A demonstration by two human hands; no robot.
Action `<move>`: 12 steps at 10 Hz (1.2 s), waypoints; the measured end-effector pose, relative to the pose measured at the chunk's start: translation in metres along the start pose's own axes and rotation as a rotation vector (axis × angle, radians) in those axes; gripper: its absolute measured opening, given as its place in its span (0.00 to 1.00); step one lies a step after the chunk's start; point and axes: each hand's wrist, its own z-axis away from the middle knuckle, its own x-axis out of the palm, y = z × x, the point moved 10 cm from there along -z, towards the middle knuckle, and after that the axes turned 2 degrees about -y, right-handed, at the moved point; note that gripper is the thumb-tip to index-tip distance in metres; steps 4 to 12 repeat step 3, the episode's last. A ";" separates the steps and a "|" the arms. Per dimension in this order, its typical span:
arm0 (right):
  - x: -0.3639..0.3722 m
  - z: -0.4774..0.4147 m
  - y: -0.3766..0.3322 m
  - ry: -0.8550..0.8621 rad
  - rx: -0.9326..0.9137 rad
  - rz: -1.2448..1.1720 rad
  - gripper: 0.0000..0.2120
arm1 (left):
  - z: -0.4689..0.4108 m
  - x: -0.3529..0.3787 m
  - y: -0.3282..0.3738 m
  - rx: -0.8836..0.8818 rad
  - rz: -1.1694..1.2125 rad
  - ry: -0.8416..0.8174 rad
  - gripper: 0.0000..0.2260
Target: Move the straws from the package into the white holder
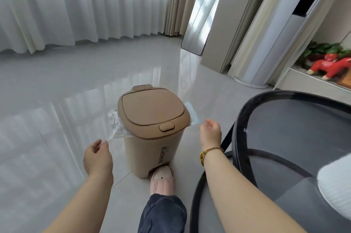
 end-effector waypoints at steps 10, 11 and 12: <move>-0.079 0.097 -0.063 -0.025 -0.256 0.172 0.10 | 0.132 0.022 0.093 0.327 -0.070 -0.304 0.05; -0.079 0.097 -0.063 -0.025 -0.256 0.172 0.10 | 0.132 0.022 0.093 0.327 -0.070 -0.304 0.05; -0.079 0.097 -0.063 -0.025 -0.256 0.172 0.10 | 0.132 0.022 0.093 0.327 -0.070 -0.304 0.05</move>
